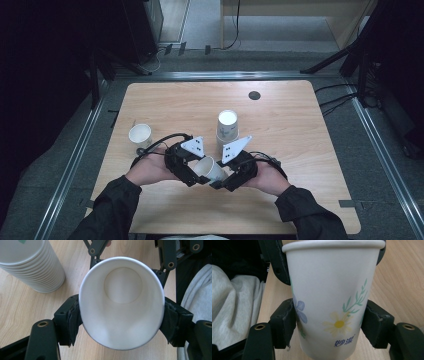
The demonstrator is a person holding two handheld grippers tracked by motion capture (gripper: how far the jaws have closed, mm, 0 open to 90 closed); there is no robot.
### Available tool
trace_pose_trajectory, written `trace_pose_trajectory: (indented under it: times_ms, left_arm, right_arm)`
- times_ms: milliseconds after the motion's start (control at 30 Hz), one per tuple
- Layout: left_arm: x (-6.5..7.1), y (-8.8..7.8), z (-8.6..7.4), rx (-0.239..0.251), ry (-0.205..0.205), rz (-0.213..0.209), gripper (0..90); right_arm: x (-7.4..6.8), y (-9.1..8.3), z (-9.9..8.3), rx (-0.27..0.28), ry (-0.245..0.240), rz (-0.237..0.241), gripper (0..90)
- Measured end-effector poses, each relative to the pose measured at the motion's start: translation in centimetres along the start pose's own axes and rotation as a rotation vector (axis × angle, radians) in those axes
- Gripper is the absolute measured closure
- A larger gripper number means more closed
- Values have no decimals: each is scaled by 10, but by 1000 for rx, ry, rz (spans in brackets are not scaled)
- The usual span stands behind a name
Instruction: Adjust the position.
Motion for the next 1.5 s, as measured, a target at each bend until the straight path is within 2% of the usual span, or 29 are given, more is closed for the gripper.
trace_pose_trajectory:
  times_ms: [133, 233, 300, 400, 433, 567, 700, 767, 867, 967, 1200, 1400, 1500]
  left_arm:
    - [-1, 1, -2, 15, 2, -11, 245]
    - [-2, -2, -3, 49, -4, -26, 203]
    - [-4, -4, -2, 70, -13, -18, 174]
    - [-8, -10, -1, 126, -39, 4, 168]
    - [-9, -13, 0, 156, -61, -7, 168]
    - [-12, -19, 0, 240, -104, -32, 168]
    - [-12, -21, 2, 312, -137, -32, 168]
    - [-10, -21, 4, 347, -162, -70, 171]
    - [-8, -19, 6, 362, -151, -60, 173]
    - [-6, -20, 10, 400, -160, -73, 178]
    - [-3, -21, 10, 432, -156, -90, 222]
    - [-3, -22, 9, 424, -143, -90, 247]
    - [-5, -24, 7, 424, -144, -72, 253]
  right_arm:
    - [0, 0, -1, -9, -4, -6, 344]
    - [0, -2, 1, 4, -5, -10, 342]
    - [1, -6, 2, 29, -8, -18, 341]
    - [3, -14, 5, 79, 3, -25, 341]
    - [3, -17, 5, 92, 3, -27, 341]
    - [4, -25, 7, 130, 7, -34, 341]
    - [2, -30, 11, 173, 12, -23, 341]
    - [0, -31, 13, 188, 16, -20, 341]
    - [-1, -32, 15, 207, 9, -17, 340]
    - [-2, -31, 16, 209, 7, -8, 341]
    - [-6, -30, 19, 220, 19, 15, 341]
    - [-7, -30, 20, 221, 18, 15, 330]
    - [-6, -30, 20, 234, 37, 27, 257]
Point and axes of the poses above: each handheld gripper's, and its own axes: y roughly forward along the jaws, z roughly out of its top, x roughly to its right, the point moved 5 cm from there along y, roughly forward along the jaws, and after that the axes turned 5 degrees about z, right-handed, at the moved point
